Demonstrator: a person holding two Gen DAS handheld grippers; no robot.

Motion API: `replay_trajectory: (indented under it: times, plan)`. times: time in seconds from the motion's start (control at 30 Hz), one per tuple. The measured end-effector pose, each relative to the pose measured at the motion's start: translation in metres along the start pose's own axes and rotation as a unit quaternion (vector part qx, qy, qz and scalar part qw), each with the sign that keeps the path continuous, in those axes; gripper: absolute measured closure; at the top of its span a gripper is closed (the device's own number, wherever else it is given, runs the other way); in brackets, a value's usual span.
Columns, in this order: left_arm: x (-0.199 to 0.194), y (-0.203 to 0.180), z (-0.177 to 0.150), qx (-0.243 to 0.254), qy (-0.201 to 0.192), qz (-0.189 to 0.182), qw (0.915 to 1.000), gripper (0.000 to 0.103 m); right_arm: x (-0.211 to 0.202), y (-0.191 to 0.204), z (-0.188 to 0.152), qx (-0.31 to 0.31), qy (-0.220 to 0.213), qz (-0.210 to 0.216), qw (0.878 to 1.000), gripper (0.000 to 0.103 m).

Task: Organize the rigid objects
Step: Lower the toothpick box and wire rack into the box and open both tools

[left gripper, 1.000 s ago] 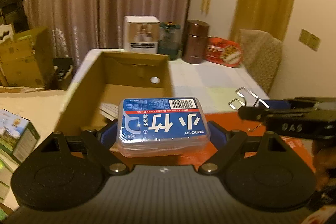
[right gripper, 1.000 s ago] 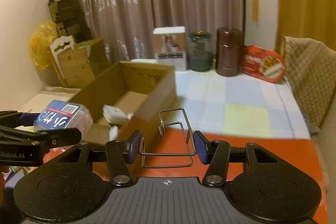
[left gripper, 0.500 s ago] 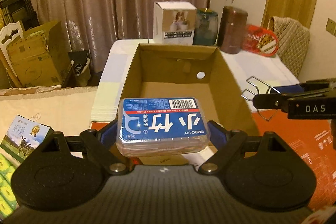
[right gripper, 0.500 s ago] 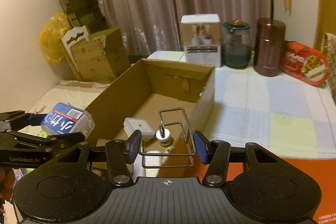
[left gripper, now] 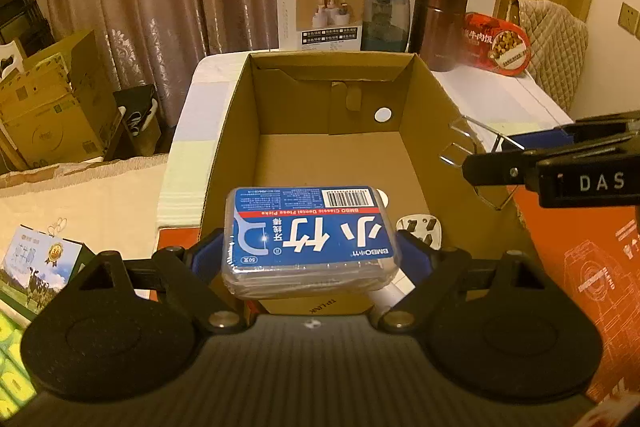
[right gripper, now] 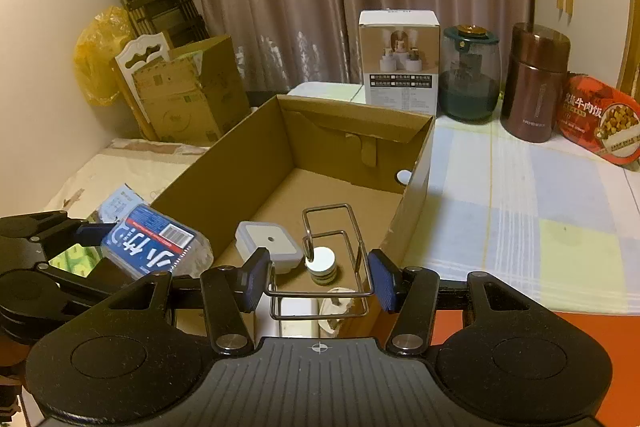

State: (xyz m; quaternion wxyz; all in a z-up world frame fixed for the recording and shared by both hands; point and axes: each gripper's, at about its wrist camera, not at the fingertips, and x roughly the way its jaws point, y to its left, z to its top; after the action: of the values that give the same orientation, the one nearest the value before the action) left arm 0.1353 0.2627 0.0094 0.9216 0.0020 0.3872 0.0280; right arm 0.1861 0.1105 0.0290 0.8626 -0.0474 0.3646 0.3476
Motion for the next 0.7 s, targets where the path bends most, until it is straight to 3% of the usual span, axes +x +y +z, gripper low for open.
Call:
replay_trajectory:
  times: [0.7]
  plan:
    - [0.003,0.006,0.0,-0.002,0.001,0.004,1.0,0.018,0.004,0.013,-0.001,-0.008,0.005,0.003,1.0,0.053]
